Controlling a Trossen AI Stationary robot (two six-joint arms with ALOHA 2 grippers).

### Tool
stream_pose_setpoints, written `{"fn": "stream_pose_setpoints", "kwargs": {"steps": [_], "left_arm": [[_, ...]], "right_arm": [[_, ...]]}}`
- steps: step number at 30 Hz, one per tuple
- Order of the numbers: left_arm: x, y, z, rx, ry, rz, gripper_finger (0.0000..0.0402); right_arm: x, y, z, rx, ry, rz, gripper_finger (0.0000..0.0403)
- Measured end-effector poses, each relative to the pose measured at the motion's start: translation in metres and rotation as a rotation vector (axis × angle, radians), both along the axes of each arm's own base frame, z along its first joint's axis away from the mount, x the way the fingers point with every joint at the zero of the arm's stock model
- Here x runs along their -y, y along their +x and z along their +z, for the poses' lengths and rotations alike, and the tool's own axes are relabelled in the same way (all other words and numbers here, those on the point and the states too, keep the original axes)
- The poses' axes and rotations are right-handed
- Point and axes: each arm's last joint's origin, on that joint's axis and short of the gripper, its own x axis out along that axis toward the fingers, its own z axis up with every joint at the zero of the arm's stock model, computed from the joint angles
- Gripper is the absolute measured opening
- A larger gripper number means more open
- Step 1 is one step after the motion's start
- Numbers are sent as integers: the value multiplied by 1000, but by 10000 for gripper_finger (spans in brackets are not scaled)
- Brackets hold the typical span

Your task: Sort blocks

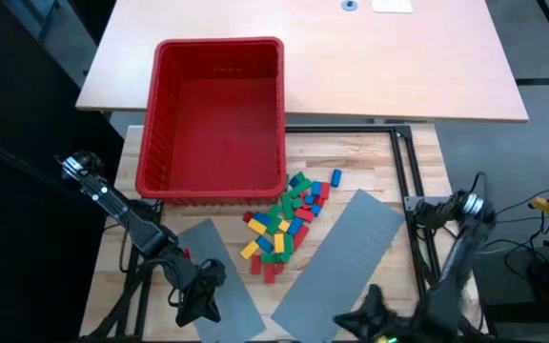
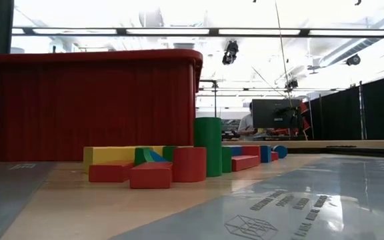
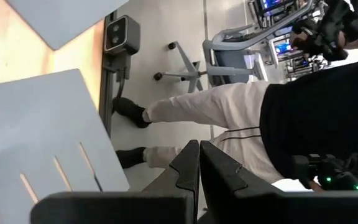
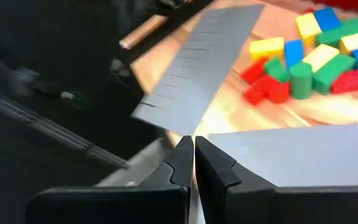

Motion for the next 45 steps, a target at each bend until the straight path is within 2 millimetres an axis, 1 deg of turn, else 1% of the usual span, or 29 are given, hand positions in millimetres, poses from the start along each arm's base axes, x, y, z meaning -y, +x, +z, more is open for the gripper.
{"fn": "stream_pose_setpoints", "kwargs": {"steps": [2, 5, 6, 8, 9, 12, 13, 14, 16, 18, 20, 22, 24, 27, 30, 33, 37, 39, 42, 45], "left_arm": [[0, 0, 1, 5, -1, 1, 0], [-1, 0, 1, 7, 6, -2, 0], [-1, 0, 1, 7, 7, -2, 0], [-1, 0, 0, 6, 7, -1, 0], [-1, 0, 0, 7, 7, 0, 0], [-2, 1, 1, 8, 6, 4, 0], [-2, 1, 1, 8, 5, 4, 0], [-3, 1, 1, 8, 6, 4, 0], [-3, 1, 1, 9, 5, 4, 0], [-3, 1, 1, 9, 5, 5, 0], [-3, 1, 1, 14, 9, 2, 0], [-3, 1, 1, 14, 10, 2, 0], [-3, 1, 1, 18, 19, -2, 0], [-3, 1, 0, 17, 23, -4, 0], [-4, 1, 0, 13, 28, -4, 0], [-4, 0, -1, 11, 39, -8, 0], [-4, 0, -2, 17, 49, -14, 0], [-4, 0, -2, 21, 52, -17, 0], [-4, 0, -2, 18, 57, -18, 0], [-4, 0, -2, 16, 58, -18, 0]], "right_arm": [[0, 5, -7, -52, -13, 27, 0], [2, 13, -29, -207, -107, 106, 0], [6, 16, -30, -249, -115, 132, 0], [14, 21, -21, -309, -86, 193, 0], [17, 24, -23, -350, -98, 220, 0], [26, 33, -38, -471, -170, 273, 0], [31, 36, -42, -514, -204, 277, 0], [37, 38, -41, -538, -222, 280, 0], [46, 44, -35, -553, -224, 295, 0], [55, 48, -38, -604, -249, 311, 0], [59, 55, -43, -626, -266, 323, 0], [65, 59, -42, -628, -270, 314, 0], [69, 63, -41, -624, -263, 299, 0], [75, 67, -44, -638, -263, 280, 0], [76, 70, -44, -626, -272, 297, 8], [73, 72, -43, -599, -263, 326, 41], [70, 75, -41, -553, -246, 340, 115], [67, 78, -44, -541, -238, 340, 153], [59, 82, -55, -538, -223, 358, 202], [49, 87, -72, -571, -192, 398, 234]]}}
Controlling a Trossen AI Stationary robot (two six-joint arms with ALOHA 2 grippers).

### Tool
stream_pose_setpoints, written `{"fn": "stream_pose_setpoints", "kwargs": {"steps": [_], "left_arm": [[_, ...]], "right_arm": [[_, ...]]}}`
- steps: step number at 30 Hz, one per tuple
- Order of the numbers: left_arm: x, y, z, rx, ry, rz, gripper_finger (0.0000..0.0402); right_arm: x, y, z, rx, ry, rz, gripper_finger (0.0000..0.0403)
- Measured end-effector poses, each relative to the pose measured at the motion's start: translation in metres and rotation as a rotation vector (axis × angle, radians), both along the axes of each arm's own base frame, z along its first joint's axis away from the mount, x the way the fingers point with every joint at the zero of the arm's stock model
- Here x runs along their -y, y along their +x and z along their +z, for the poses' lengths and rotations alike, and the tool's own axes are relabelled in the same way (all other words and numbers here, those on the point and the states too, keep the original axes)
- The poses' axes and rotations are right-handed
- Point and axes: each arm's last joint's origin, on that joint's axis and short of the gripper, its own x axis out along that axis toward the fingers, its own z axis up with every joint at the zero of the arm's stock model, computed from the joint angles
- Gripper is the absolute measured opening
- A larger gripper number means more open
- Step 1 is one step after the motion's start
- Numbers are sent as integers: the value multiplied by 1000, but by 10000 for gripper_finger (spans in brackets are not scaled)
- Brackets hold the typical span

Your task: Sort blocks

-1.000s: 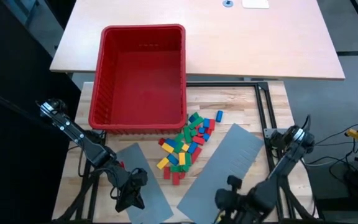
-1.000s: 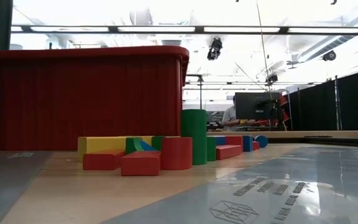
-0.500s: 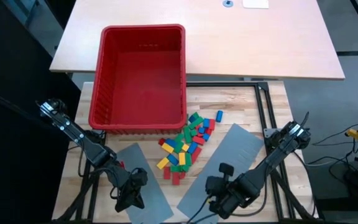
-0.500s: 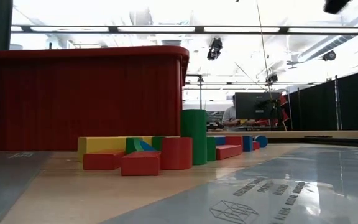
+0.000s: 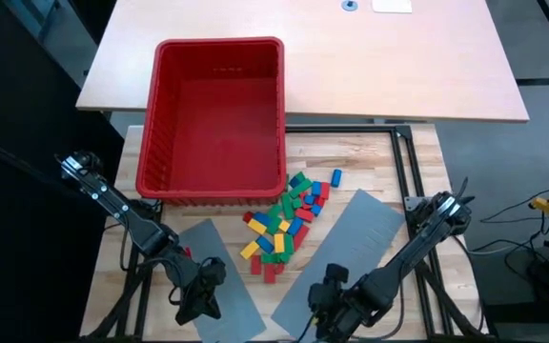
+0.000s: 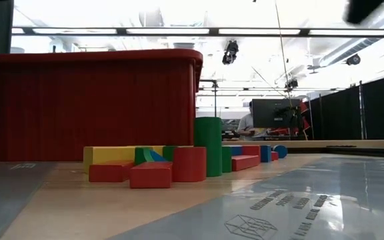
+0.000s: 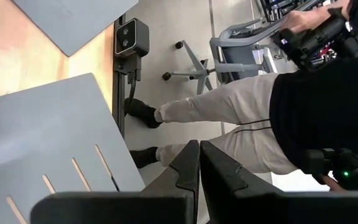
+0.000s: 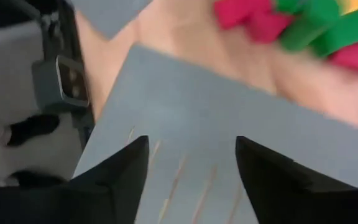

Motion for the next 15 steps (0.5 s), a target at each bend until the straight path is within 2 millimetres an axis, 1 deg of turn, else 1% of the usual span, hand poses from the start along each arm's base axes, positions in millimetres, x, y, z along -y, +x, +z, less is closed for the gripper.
{"fn": "stream_pose_setpoints", "kwargs": {"steps": [2, 5, 8, 15], "left_arm": [[0, 0, 0, 1, 0, 0, 0], [0, 0, 0, 1, 0, 0, 0], [0, 0, 0, 6, 5, -4, 0], [0, 0, -1, 11, 18, -12, 0]], "right_arm": [[-6, 2, -11, -31, 14, 10, 246], [-12, 4, -25, -59, 26, 26, 253], [-18, 8, -35, -67, 49, 40, 250], [-28, 19, -51, -25, 103, 38, 238]]}}
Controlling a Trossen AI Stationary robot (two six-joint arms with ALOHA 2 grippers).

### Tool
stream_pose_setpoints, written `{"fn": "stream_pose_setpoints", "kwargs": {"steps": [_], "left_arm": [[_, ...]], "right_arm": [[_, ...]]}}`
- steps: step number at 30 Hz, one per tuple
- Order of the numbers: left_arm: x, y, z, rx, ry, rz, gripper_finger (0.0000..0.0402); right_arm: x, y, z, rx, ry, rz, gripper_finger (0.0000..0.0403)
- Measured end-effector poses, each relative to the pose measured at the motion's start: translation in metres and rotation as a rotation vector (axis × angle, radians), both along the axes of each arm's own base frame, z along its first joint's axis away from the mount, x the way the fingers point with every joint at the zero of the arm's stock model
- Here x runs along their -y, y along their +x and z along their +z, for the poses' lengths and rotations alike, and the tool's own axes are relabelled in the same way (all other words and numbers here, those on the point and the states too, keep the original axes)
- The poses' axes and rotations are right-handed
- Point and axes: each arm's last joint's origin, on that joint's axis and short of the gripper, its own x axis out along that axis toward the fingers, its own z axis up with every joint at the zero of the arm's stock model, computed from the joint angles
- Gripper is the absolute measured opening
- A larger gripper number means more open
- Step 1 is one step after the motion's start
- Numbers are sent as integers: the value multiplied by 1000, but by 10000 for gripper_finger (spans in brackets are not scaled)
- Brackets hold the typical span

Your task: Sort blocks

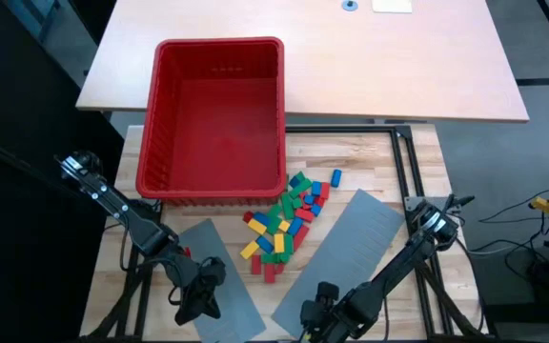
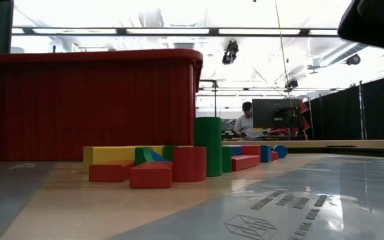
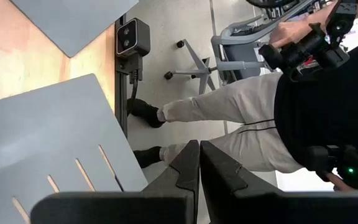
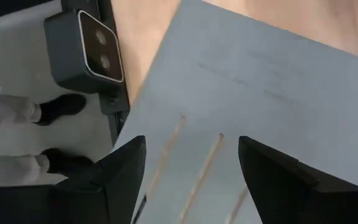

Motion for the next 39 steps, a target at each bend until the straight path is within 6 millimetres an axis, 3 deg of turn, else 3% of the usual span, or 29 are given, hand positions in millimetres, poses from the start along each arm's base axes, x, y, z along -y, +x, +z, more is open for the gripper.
{"fn": "stream_pose_setpoints", "kwargs": {"steps": [8, 13, 29, 39], "left_arm": [[0, 0, 0, -1, 3, -1, 0], [0, 0, 0, -2, 5, -1, 0], [-1, -1, -2, -12, 13, -1, 0], [-1, -1, -2, -15, 23, 10, 0]], "right_arm": [[-8, 3, -31, -77, 18, 31, 238], [-14, 0, -38, -92, 18, 40, 234], [-51, -48, -42, -197, 52, 34, 229], [-53, -55, -31, -181, 84, -34, 247]]}}
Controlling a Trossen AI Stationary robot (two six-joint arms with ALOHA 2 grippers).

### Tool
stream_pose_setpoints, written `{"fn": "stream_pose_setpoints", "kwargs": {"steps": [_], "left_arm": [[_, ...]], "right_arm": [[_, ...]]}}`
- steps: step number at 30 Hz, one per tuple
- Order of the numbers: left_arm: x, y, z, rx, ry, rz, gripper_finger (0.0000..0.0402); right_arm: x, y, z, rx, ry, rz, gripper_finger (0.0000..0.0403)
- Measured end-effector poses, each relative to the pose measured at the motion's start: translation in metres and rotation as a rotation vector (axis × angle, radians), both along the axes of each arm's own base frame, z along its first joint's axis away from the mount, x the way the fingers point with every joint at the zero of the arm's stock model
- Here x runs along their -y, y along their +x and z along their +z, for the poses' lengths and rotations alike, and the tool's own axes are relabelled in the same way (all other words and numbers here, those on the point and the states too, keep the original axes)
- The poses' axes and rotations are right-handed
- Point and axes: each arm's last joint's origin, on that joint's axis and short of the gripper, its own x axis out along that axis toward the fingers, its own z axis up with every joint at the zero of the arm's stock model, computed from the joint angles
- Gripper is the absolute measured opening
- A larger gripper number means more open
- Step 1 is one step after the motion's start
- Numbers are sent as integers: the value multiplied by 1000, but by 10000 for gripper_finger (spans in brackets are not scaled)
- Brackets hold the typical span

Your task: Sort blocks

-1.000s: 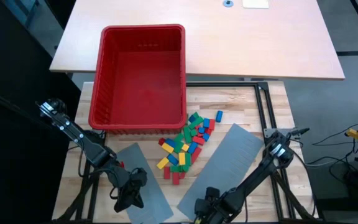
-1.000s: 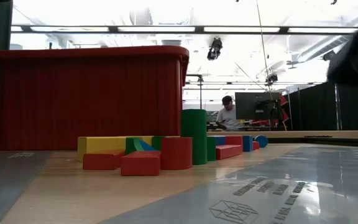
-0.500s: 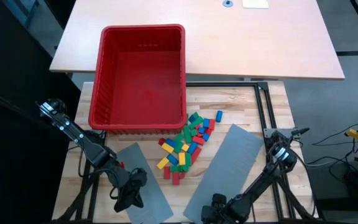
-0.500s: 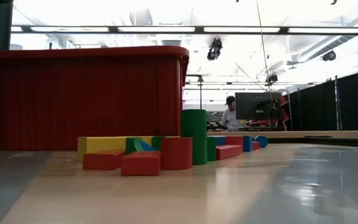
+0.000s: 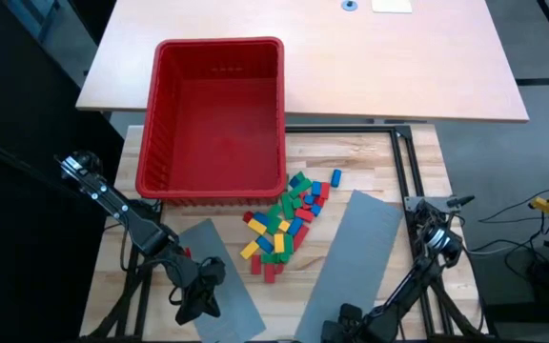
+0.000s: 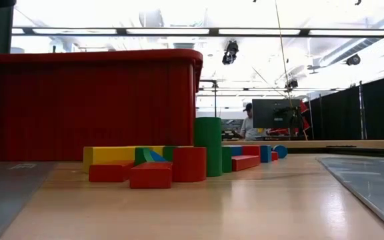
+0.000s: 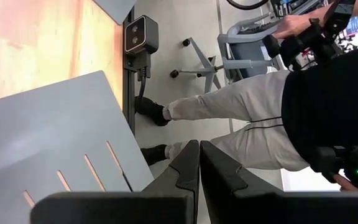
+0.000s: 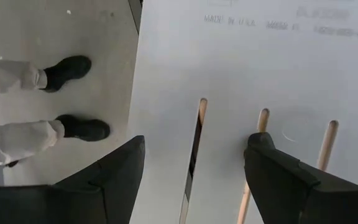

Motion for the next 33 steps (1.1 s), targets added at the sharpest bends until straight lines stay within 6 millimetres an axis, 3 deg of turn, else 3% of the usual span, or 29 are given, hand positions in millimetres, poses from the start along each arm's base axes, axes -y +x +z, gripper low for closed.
{"fn": "stream_pose_setpoints", "kwargs": {"steps": [18, 33], "left_arm": [[-1, -1, -2, -13, 14, 3, 0], [-1, -1, -2, -20, 18, 4, 0]], "right_arm": [[-9, 5, 7, 73, 94, -1, 246], [-9, 1, -11, 9, 43, -10, 249]]}}
